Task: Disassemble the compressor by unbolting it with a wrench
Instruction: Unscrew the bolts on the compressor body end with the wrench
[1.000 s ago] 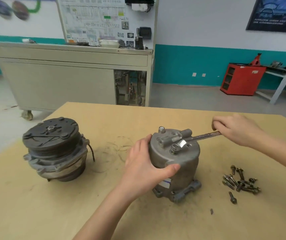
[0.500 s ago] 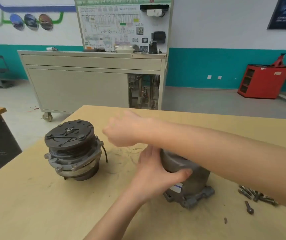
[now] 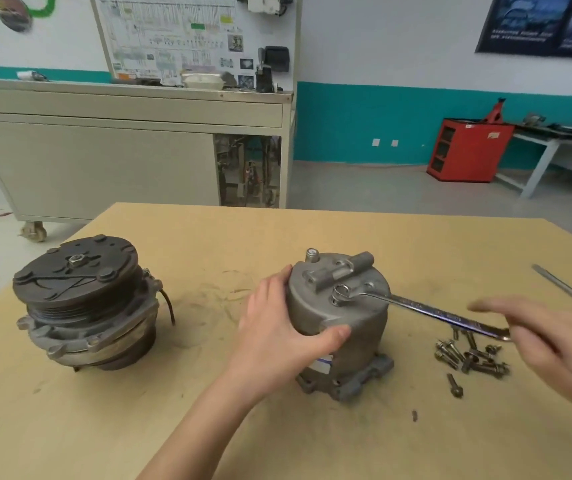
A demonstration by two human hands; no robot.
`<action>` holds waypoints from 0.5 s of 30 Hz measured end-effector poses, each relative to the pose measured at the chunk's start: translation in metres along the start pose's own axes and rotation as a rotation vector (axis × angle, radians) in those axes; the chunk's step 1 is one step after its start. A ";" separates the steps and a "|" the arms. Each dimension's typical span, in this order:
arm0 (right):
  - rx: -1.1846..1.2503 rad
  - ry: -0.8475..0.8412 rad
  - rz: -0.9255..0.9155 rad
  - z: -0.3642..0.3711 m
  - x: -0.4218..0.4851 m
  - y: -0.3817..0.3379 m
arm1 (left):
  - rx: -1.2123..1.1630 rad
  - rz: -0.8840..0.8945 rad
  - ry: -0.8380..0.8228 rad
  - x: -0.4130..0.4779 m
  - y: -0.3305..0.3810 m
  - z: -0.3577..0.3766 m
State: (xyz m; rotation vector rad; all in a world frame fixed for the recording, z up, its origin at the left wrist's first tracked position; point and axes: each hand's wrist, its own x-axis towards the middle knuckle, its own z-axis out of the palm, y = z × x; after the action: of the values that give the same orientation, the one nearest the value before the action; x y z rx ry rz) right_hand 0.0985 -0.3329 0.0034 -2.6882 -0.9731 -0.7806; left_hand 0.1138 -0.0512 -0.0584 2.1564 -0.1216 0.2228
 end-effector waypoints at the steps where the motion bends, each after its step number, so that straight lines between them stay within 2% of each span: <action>1: 0.071 -0.014 0.168 0.002 0.006 0.008 | 0.006 0.002 -0.003 0.000 0.001 -0.001; 3: 0.096 -0.099 0.343 0.020 0.043 0.027 | 0.007 0.004 0.005 0.001 0.000 -0.001; 5: 0.082 -0.275 0.436 0.043 0.092 0.046 | 0.003 0.004 0.006 0.000 0.002 -0.001; 9: -0.021 -0.487 0.321 0.090 0.195 0.043 | -0.002 0.010 0.015 0.000 0.001 0.000; 13: -0.061 -0.516 0.151 0.122 0.258 -0.022 | -0.001 0.011 -0.004 -0.001 0.002 -0.002; 15: -0.040 -0.499 0.000 0.129 0.274 -0.074 | 0.020 0.011 0.007 0.000 0.002 -0.001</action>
State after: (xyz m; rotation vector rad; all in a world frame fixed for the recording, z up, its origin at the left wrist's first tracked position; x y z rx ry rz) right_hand 0.2829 -0.0838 0.0392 -2.9830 -1.0563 -0.1187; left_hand 0.1133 -0.0512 -0.0558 2.1749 -0.1280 0.2391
